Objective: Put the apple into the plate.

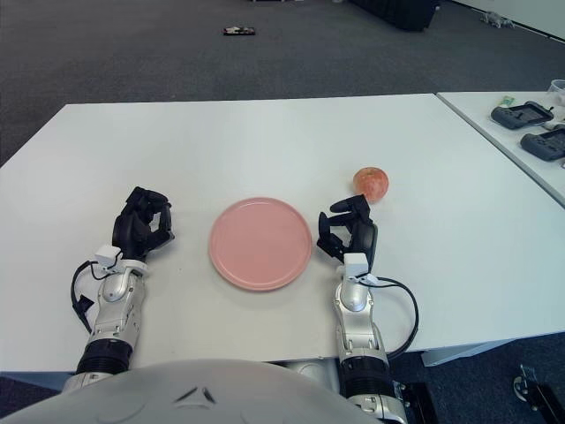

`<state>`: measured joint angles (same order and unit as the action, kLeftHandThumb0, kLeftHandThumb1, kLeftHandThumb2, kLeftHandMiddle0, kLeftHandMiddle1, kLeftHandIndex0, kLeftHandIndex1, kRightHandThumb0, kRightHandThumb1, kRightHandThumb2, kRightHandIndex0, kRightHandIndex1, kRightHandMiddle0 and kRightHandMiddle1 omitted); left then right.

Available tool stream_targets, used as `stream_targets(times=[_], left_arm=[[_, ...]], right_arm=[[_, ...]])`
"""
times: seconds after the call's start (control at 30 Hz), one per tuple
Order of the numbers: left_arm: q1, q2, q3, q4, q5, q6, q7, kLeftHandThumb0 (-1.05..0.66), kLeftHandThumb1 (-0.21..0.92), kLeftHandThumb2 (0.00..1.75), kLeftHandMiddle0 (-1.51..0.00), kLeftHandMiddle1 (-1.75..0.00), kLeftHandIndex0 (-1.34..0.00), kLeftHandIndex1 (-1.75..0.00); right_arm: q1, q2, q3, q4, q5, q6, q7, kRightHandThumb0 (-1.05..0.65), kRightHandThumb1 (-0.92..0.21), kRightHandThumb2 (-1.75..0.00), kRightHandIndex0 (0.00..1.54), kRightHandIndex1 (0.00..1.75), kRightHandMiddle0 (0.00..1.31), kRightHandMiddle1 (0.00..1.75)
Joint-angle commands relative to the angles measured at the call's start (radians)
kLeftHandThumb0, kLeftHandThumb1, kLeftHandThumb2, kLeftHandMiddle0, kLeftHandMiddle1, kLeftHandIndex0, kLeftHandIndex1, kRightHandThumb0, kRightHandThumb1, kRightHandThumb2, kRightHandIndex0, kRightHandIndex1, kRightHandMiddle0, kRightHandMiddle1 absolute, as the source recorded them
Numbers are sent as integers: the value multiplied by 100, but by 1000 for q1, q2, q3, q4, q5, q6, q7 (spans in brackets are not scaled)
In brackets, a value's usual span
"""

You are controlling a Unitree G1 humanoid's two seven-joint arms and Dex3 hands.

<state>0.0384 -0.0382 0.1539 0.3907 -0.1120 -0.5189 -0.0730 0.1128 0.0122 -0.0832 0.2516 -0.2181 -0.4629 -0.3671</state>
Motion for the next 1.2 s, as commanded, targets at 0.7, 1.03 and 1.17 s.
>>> stream_targets(times=[0.7, 1.03, 1.17], left_arm=[[19, -17, 7, 52, -19, -13, 1, -42, 51, 108, -98, -175, -46, -175], [16, -16, 10, 59, -18, -13, -1, -41, 53, 105, -96, -175, -44, -175], [17, -18, 11, 59, -17, -17, 2, -41, 54, 105, -96, -175, -44, -175]], right_arm=[[-122, -161, -24, -136, -250, 153, -71, -35, -91, -54, 11, 122, 19, 175], [-228, -261, -14, -107, -367, 306, -90, -67, -56, -92, 0, 34, 0, 84], [-242, -278, -8, -138, -385, 381, -65, -74, -54, -90, 0, 11, 0, 54]])
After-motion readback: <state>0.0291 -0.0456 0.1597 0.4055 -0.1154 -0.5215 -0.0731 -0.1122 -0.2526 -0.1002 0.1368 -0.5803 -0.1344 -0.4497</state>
